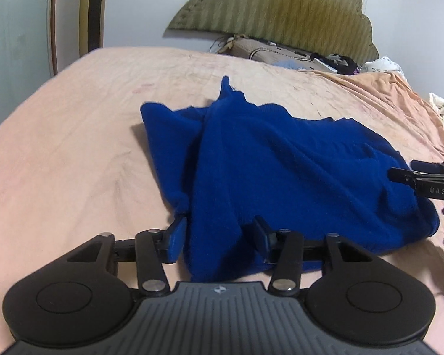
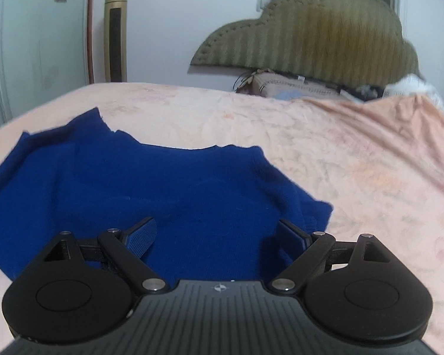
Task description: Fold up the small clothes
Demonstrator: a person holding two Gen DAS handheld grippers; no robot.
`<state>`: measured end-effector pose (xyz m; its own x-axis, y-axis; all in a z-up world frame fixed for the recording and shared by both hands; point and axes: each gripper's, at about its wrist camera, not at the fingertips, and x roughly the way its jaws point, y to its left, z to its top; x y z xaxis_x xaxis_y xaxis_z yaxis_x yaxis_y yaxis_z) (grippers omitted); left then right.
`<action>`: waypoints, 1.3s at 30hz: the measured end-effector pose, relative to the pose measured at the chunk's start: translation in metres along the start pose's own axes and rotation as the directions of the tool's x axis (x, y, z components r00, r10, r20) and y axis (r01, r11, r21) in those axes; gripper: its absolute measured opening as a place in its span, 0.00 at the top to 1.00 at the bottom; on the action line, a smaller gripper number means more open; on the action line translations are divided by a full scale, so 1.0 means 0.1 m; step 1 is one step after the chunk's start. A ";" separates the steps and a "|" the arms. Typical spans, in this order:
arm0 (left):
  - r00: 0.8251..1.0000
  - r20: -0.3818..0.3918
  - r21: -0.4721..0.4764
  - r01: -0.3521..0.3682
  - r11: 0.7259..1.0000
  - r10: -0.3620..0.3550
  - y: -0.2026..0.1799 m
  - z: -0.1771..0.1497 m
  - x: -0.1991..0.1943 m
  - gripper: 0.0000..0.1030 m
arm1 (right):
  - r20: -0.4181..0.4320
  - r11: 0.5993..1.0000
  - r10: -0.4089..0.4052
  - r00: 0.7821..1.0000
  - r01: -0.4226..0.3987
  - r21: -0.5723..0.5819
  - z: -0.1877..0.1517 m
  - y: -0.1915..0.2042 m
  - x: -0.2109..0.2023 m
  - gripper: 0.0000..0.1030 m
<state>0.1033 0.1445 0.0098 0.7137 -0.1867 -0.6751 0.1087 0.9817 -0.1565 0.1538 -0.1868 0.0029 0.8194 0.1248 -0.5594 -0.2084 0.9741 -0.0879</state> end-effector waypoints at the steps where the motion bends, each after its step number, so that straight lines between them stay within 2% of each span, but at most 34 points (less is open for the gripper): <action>1: 1.000 0.002 0.010 -0.006 1.000 0.006 -0.01 -0.01 -0.01 0.57 | 0.006 1.000 -0.021 1.000 0.021 -0.007 -0.02 0.01 -0.03 0.13; 3: 1.000 -0.013 0.015 -0.003 1.000 0.003 -0.01 -0.02 -0.01 0.76 | 0.011 0.999 -0.024 1.000 0.023 0.033 -0.07 -0.06 -0.13 0.13; 4: 1.000 -0.026 0.015 0.000 1.000 0.001 0.01 -0.04 -0.02 0.78 | 0.014 0.997 -0.015 1.000 0.014 0.072 -0.09 -0.12 -0.19 0.13; 6: 0.999 -0.037 0.015 0.005 1.000 -0.004 0.02 -0.07 -0.03 0.90 | 0.017 0.989 -0.014 1.000 0.011 0.146 -0.16 -0.27 -0.32 0.13; 10: 1.000 -0.025 0.005 0.015 1.000 -0.015 0.02 -0.13 -0.07 0.93 | -0.018 0.984 -0.033 0.999 0.036 0.177 -0.33 -0.44 -0.48 0.18; 11: 1.000 -0.022 0.005 0.014 1.000 -0.014 0.01 -0.13 -0.07 0.93 | -0.033 0.986 -0.020 0.999 0.025 0.168 -0.37 -0.45 -0.49 0.24; 13: 1.000 -0.019 -0.001 0.012 1.000 -0.012 0.00 -0.14 -0.07 0.94 | -0.063 0.989 -0.003 0.998 0.012 0.150 -0.44 -0.44 -0.45 0.45; 15: 1.000 -0.012 -0.015 0.015 1.000 -0.015 0.00 -0.15 -0.10 0.95 | -0.098 0.984 0.026 0.995 -0.008 0.179 -0.49 -0.46 -0.39 0.93; 16: 0.999 -0.004 -0.024 0.032 0.999 -0.032 0.01 -0.16 -0.14 0.95 | -0.099 0.979 0.052 0.994 -0.031 0.200 -0.50 -0.47 -0.39 0.93; 18: 0.999 0.019 -0.019 0.050 0.999 -0.049 0.07 -0.19 -0.27 0.95 | -0.071 0.982 0.035 0.997 -0.021 0.187 -0.49 -0.46 -0.47 0.94; 22: 0.999 0.025 -0.009 0.027 1.000 -0.026 0.28 -0.32 -0.50 0.95 | -0.045 0.989 0.021 0.999 -0.014 0.147 -0.49 -0.52 -0.71 0.94; 24: 1.000 0.007 0.012 0.005 1.000 -0.005 0.31 -0.41 -0.53 1.00 | -0.060 0.991 0.021 0.998 -0.013 0.134 -0.52 -0.55 -0.77 0.94; 26: 0.999 -0.026 0.059 -0.035 0.998 0.037 0.29 -0.49 -0.49 1.00 | -0.099 0.994 0.033 0.995 -0.022 0.108 -0.57 -0.54 -0.74 0.94; 27: 0.998 -0.042 0.064 -0.041 0.997 0.044 0.30 -0.52 -0.46 1.00 | -0.123 0.995 0.036 0.992 -0.024 0.098 -0.60 -0.53 -0.70 0.92; 29: 0.999 -0.040 0.033 -0.030 0.999 0.031 0.35 -0.51 -0.47 1.00 | -0.162 0.993 0.040 0.986 -0.022 0.113 -0.63 -0.54 -0.64 0.79; 31: 0.999 -0.034 0.021 -0.029 0.999 0.030 0.39 -0.46 -0.54 0.99 | -0.131 0.993 0.022 0.991 -0.006 0.121 -0.59 -0.54 -0.71 0.70; 33: 0.999 -0.014 0.014 -0.048 0.999 0.049 0.42 -0.42 -0.64 0.99 | -0.072 0.991 0.004 0.997 0.006 0.134 -0.51 -0.57 -0.82 0.56; 36: 0.997 0.031 0.008 -0.072 0.997 0.071 0.44 -0.27 -0.75 0.98 | -0.013 0.989 0.002 1.000 0.000 0.146 -0.34 -0.60 -0.83 0.54; 39: 0.995 0.067 0.020 -0.079 0.997 0.078 0.29 -0.06 -0.70 0.97 | 0.010 0.994 0.021 1.000 -0.022 0.111 -0.12 -0.54 -0.58 0.54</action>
<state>0.0518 0.1858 0.0481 0.7646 -0.1067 -0.6356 0.0656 0.9940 -0.0879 0.1109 -0.2489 0.0307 0.8203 0.1473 -0.5527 -0.1660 0.9860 0.0165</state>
